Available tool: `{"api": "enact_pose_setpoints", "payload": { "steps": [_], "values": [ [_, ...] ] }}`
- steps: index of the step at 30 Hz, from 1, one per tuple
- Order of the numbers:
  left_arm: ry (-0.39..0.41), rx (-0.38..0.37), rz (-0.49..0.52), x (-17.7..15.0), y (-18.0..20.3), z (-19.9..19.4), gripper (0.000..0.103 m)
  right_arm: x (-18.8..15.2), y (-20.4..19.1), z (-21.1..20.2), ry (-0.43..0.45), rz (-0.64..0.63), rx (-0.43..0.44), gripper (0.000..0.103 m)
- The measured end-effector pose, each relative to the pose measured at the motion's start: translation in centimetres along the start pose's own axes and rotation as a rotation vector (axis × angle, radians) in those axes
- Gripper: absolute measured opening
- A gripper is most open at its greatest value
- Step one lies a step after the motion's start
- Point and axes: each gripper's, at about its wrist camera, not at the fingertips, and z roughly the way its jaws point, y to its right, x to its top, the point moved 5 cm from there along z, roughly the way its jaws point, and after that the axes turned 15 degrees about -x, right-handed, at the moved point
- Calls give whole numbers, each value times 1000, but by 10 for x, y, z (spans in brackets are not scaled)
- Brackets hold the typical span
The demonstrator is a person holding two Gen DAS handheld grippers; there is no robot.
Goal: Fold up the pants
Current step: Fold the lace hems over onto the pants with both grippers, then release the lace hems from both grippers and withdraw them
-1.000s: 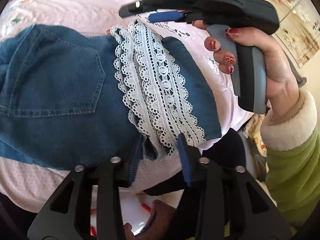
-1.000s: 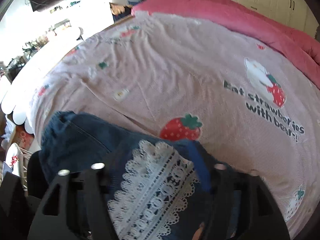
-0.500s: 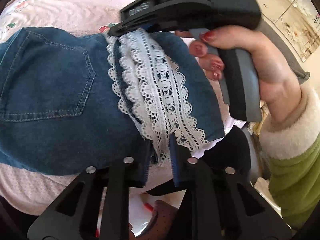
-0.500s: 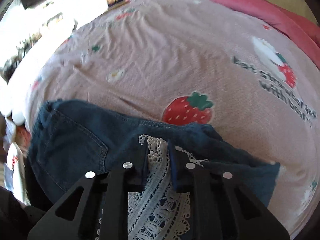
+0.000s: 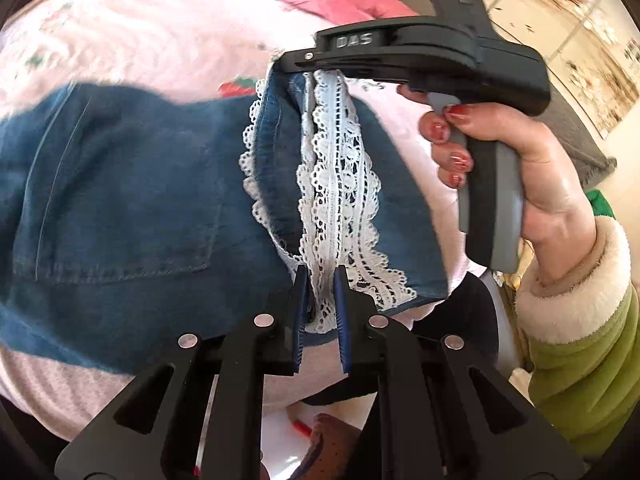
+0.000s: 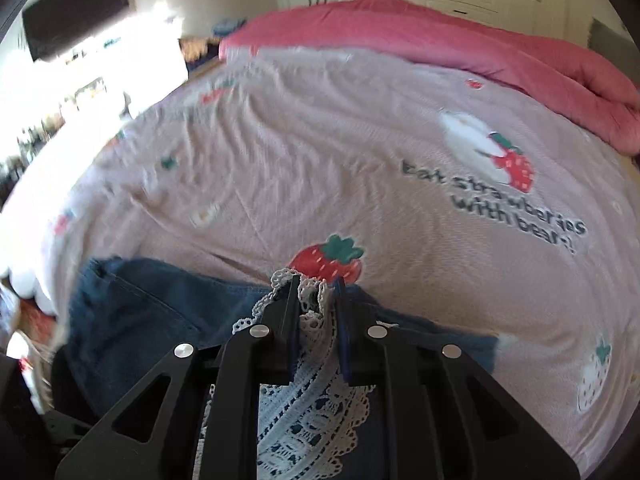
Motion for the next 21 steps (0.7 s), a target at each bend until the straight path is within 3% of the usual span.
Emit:
{"api": "enact_pose_setpoints", "payload": {
  "steps": [3, 6, 9, 15, 21],
  "values": [
    [-7, 3, 2, -2, -5, -6, 7, -3, -17, 14, -18, -40, 3, 18],
    [-19, -4, 1, -5, -1, -1, 7, -2, -15, 5, 9, -19, 70, 37],
    [-18, -2, 5, -8, 0, 4, 11, 0, 12, -18, 59, 58, 108, 52],
    [-18, -1, 9, -8, -4, 2, 12, -27, 58, -58, 116, 65, 57, 57],
    [-25, 24, 29, -14, 2, 13, 18, -83, 35, -74, 85, -59, 122, 62]
  ]
}}
